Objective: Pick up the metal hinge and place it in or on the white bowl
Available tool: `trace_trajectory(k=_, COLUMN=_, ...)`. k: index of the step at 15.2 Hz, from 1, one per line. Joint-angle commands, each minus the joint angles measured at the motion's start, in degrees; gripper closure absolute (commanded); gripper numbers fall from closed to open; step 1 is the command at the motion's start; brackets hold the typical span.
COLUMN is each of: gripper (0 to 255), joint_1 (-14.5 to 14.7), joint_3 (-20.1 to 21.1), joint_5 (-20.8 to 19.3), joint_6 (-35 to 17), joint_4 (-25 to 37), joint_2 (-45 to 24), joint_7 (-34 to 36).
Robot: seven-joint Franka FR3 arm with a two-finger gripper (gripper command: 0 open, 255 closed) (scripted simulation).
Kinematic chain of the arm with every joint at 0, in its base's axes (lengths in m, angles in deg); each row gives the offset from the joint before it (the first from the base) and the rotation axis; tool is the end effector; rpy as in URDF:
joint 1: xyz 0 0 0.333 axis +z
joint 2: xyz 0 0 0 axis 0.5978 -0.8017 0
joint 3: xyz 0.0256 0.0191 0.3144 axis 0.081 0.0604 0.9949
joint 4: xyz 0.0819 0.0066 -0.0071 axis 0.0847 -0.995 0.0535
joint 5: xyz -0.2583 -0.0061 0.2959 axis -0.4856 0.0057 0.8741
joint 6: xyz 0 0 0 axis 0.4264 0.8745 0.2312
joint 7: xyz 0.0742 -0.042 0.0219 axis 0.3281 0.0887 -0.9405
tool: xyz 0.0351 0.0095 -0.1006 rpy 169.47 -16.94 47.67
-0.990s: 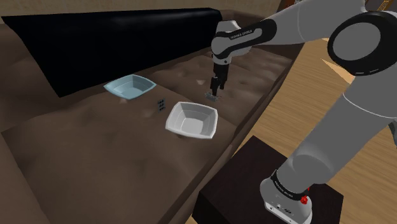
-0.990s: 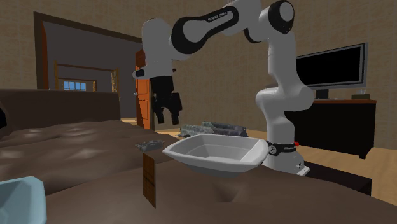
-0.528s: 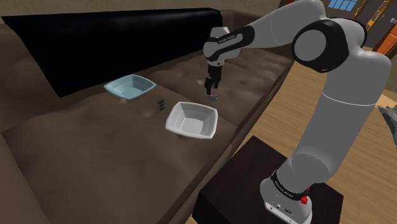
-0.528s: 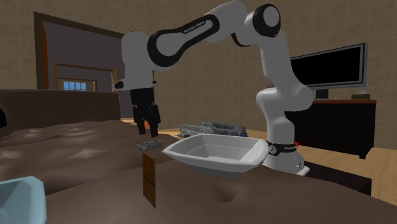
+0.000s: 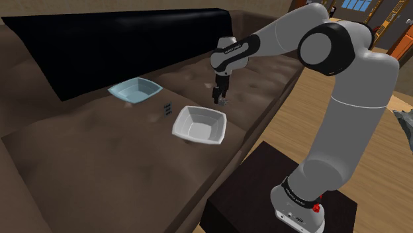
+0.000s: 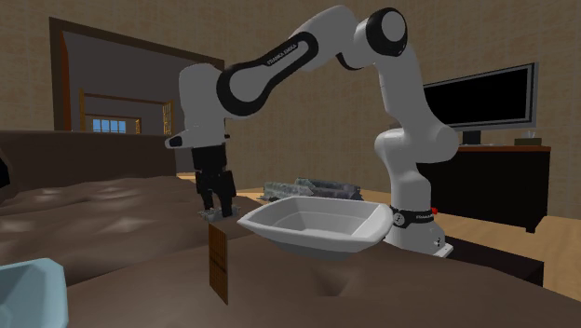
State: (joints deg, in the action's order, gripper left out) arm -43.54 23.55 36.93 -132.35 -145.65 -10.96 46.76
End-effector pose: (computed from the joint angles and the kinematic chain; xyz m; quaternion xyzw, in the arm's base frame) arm 0.5756 -0.1519 0.3211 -0.9936 -0.0937 0.0609 0.0175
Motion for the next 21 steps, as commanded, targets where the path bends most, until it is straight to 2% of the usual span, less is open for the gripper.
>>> trace_trajectory(k=1, gripper=0, joint_1=0.00, joint_3=0.01, joint_5=0.02, joint_6=-0.19, joint_4=-0.05, joint_2=-0.11, joint_7=-0.01)
trace_trajectory(k=6, gripper=0, joint_1=0.00, joint_3=0.01, joint_5=0.02, joint_6=-0.19, joint_4=-0.05, joint_2=-0.11, joint_7=-0.01)
trace_trajectory(k=7, gripper=255, joint_1=0.00, joint_3=0.01, joint_5=0.02, joint_6=-0.19, joint_4=-0.05, joint_2=-0.11, joint_7=-0.01)
trace_trajectory(k=16, gripper=255, joint_1=0.00, joint_3=0.01, joint_5=0.02, joint_6=-0.19, joint_4=-0.05, joint_2=-0.11, joint_7=-0.01)
trace_trajectory(k=21, gripper=255, joint_1=0.09, joint_3=-0.11, joint_5=-0.34, joint_6=3.14, joint_4=1.34, joint_2=1.85, joint_7=0.21)
